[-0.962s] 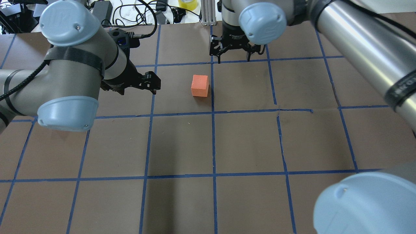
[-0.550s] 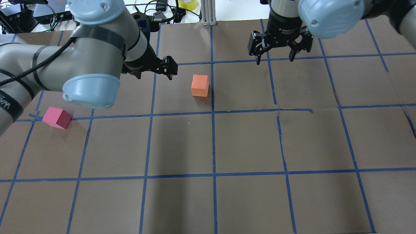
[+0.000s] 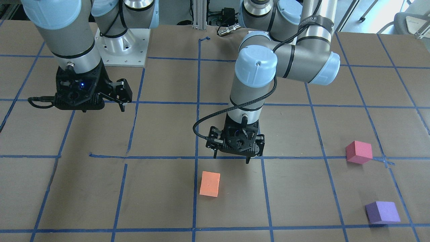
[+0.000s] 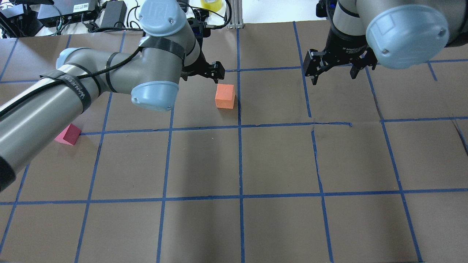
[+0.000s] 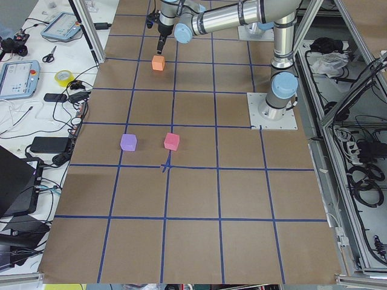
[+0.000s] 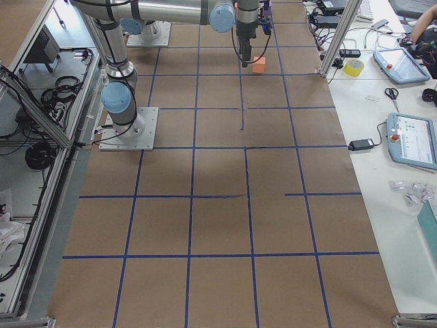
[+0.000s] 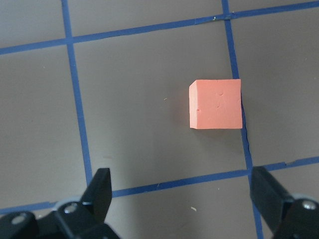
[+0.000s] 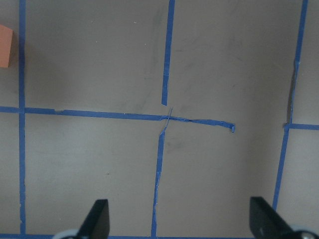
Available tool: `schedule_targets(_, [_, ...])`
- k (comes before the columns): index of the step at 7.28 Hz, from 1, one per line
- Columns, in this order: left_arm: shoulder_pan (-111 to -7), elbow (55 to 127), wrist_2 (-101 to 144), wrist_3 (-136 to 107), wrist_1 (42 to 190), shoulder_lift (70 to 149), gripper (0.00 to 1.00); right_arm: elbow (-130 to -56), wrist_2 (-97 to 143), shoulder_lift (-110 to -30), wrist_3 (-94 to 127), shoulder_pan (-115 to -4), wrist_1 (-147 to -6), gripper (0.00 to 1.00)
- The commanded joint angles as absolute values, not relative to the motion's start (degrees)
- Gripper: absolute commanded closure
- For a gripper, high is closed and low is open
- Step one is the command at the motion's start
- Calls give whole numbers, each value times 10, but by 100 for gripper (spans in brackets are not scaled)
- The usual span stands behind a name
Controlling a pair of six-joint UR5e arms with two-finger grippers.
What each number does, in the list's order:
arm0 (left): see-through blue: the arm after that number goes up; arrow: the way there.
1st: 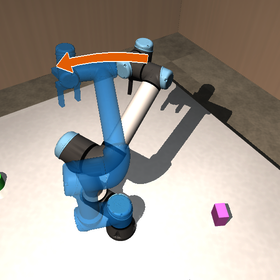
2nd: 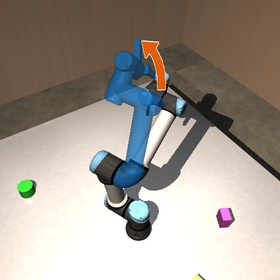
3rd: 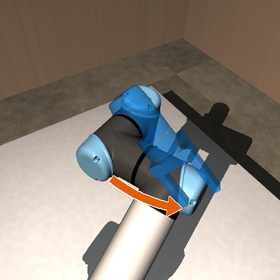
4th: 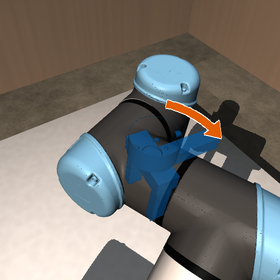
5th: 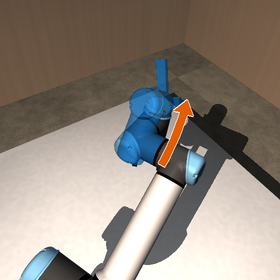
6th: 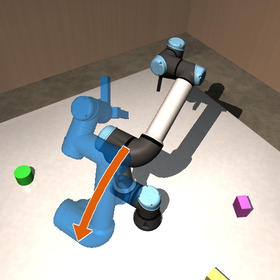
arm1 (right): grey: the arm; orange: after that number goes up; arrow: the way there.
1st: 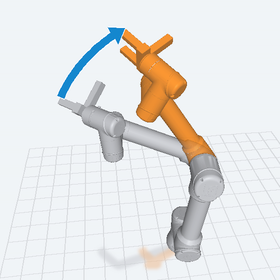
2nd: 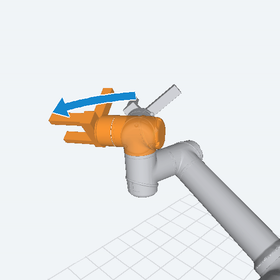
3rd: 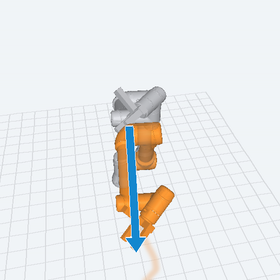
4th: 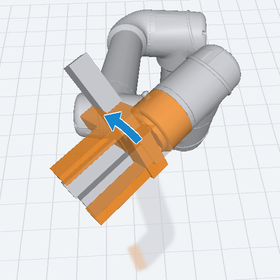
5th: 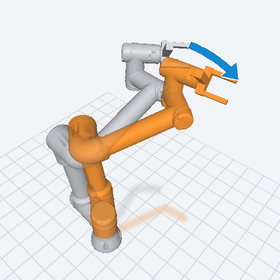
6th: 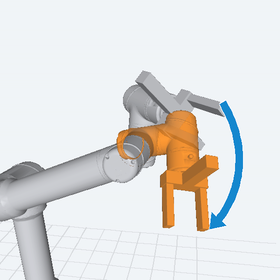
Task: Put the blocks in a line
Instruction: 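Reach the left gripper to the orange cube and grasp it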
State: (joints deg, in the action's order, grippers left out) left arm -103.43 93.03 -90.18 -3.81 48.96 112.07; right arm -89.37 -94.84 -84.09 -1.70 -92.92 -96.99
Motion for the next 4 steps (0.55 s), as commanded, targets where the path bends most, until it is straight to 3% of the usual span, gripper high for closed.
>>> schedule_targets(1, [-1055,887,-906,-41,475,1198,0,-889,-954,-866,-17,-932,-969,0])
schedule_targets(4, [-1056,888,-902,-55,413,1261,0,-893,-949,-887,-15,-930,-951,0])
